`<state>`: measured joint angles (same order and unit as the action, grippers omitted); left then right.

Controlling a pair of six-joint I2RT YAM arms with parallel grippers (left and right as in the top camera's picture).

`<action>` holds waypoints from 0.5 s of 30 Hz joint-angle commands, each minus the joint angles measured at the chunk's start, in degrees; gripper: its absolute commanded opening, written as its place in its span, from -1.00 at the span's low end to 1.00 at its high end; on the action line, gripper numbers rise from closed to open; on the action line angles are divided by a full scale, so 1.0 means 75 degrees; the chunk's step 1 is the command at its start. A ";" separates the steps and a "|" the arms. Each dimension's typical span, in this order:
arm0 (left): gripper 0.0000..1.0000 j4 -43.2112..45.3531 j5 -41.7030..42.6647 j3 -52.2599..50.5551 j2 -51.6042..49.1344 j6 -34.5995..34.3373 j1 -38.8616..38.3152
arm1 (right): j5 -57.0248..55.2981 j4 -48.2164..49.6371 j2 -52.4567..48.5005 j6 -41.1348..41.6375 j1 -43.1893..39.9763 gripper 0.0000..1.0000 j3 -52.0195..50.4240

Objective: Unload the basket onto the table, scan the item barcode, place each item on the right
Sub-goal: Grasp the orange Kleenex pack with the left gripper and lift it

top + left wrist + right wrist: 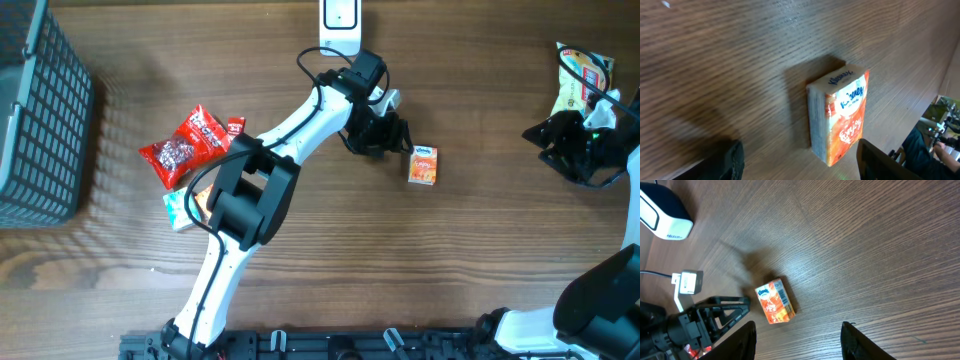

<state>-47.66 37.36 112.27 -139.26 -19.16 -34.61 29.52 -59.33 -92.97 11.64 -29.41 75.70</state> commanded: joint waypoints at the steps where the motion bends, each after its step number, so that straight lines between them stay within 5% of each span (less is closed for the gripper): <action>1: 0.36 0.0108 0.0038 0.0061 -0.0219 -0.0172 -0.0525 | -0.0044 0.0020 0.0195 -0.0152 0.0026 0.09 0.0096; 6: 0.40 0.0560 0.0047 0.0061 -0.0434 -0.0731 -0.0927 | -0.0044 -0.0023 0.0195 -0.0152 0.0026 0.07 0.0093; 10: 0.33 0.0647 0.0067 0.0061 -0.0592 -0.0766 -0.1008 | -0.0055 -0.0242 0.0195 -0.0157 0.0035 -0.27 0.0090; 15: -0.02 0.0734 0.0067 0.0061 -0.0592 -0.0764 -0.0985 | -0.0047 -0.0178 0.0189 -0.0152 0.0041 -0.49 -0.0149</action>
<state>-42.26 38.92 112.53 -141.14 -24.43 -42.28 29.52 -61.04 -92.97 11.07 -29.41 75.68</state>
